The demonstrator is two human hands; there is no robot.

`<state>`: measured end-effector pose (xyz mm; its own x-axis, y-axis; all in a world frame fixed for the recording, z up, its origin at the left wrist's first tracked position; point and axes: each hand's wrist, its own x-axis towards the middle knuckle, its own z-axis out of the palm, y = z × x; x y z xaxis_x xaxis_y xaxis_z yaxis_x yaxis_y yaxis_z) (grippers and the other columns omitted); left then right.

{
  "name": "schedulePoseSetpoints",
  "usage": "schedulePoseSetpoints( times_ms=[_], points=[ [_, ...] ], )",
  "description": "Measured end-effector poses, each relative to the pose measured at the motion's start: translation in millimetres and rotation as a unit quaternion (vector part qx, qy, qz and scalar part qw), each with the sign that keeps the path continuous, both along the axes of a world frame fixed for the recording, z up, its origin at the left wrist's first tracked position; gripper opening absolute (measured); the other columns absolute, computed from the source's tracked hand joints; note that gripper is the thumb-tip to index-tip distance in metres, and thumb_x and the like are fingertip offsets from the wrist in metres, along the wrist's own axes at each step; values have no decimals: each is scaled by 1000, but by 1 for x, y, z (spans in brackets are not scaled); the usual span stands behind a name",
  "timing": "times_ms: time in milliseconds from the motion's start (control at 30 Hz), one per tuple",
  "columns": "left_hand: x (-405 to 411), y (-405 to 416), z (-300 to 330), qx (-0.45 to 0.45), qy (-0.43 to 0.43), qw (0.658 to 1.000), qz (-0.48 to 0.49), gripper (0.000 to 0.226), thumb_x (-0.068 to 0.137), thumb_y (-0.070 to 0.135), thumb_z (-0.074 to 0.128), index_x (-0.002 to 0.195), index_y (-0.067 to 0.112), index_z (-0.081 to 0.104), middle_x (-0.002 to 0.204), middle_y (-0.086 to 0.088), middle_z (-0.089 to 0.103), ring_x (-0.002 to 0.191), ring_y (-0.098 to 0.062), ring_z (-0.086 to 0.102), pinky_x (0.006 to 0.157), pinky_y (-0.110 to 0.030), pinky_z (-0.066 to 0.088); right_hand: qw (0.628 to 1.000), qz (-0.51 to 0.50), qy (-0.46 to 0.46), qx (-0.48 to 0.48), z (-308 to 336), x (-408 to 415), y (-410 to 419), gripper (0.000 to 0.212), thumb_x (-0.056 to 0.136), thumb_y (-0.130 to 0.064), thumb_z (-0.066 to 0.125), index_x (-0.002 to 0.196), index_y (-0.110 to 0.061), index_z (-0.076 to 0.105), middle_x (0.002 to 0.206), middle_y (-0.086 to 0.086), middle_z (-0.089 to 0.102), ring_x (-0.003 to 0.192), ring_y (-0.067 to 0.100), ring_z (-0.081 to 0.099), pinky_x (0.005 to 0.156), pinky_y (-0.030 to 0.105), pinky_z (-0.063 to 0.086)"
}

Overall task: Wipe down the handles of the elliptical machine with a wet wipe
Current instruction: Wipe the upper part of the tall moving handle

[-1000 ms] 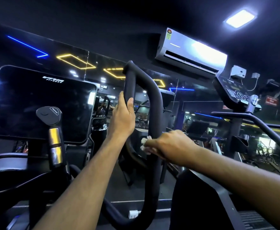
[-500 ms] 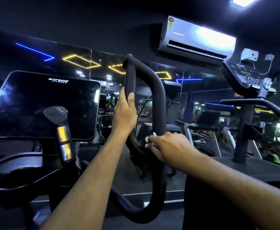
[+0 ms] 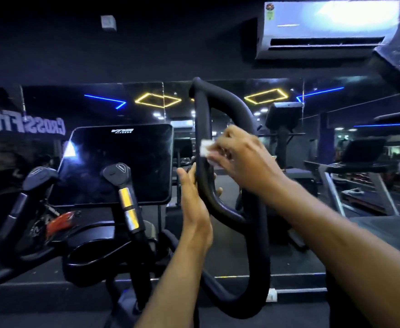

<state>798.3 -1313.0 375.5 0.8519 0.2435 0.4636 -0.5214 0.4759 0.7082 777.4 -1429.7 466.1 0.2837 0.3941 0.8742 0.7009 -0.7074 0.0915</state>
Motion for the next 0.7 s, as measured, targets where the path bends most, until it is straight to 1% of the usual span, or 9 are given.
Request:
schedulePoseSetpoints(
  times_ms=[67,133,233,267,333,433,500,600,700],
  points=[
    [5,2,3,-50,2,999,-18,87,96,82,21,150,23,54,135,-2,68,120,-22,64,99,-40,52,998,-5,-55,-30,40,24,13,15,96,-17,66,93,-3,71,101,10,60,86,21,58,76,32,47],
    [10,3,-1,-82,8,996,-35,88,97,81,16,155,22,47,144,2,63,131,-25,61,105,-43,52,990,-40,-111,-83,74,43,23,8,93,-6,64,93,-2,70,104,15,63,90,31,63,78,40,47],
    [10,2,-9,-104,2,993,-54,94,94,84,14,158,21,42,149,4,60,137,-23,58,110,-47,50,957,-98,-171,-214,86,49,34,14,91,1,58,97,-4,69,106,13,65,96,30,59,83,35,37],
    [10,2,-12,-107,-5,993,-59,96,93,85,14,159,20,41,150,3,59,137,-21,57,110,-47,51,948,-99,-176,-245,80,50,35,13,93,-1,57,98,-6,68,106,11,65,95,29,57,84,34,35],
    [8,3,-15,-109,-11,992,-68,97,93,86,14,159,20,41,152,1,58,136,-18,57,106,-42,53,942,-74,-172,-279,62,46,32,10,93,-6,59,96,-10,67,102,8,63,91,27,55,82,35,42],
    [2,1,-19,-108,-27,990,-82,98,93,86,14,157,18,43,152,-9,57,124,-22,57,102,-38,48,944,-35,-124,-303,30,36,20,14,94,-5,56,100,-12,66,102,5,59,89,22,50,76,35,50],
    [1,-2,-22,-122,-25,988,-91,97,94,84,13,154,16,47,151,-11,58,128,-24,57,109,-39,44,945,-20,-107,-309,10,26,14,16,95,-8,51,101,-12,66,103,4,58,89,20,49,75,33,50],
    [-6,-12,-28,-127,-11,988,-85,94,96,81,12,150,15,52,146,-10,62,140,-23,54,125,-44,32,939,2,-123,-320,-20,16,10,13,90,-7,55,93,-12,67,98,3,61,82,21,53,74,30,46],
    [-16,-19,-39,-140,18,987,-78,91,95,80,19,143,13,59,141,-13,66,138,-24,56,126,-45,29,932,27,-111,-344,-48,11,11,11,88,-7,57,87,-13,66,91,3,62,77,22,54,74,29,45]
  ],
)
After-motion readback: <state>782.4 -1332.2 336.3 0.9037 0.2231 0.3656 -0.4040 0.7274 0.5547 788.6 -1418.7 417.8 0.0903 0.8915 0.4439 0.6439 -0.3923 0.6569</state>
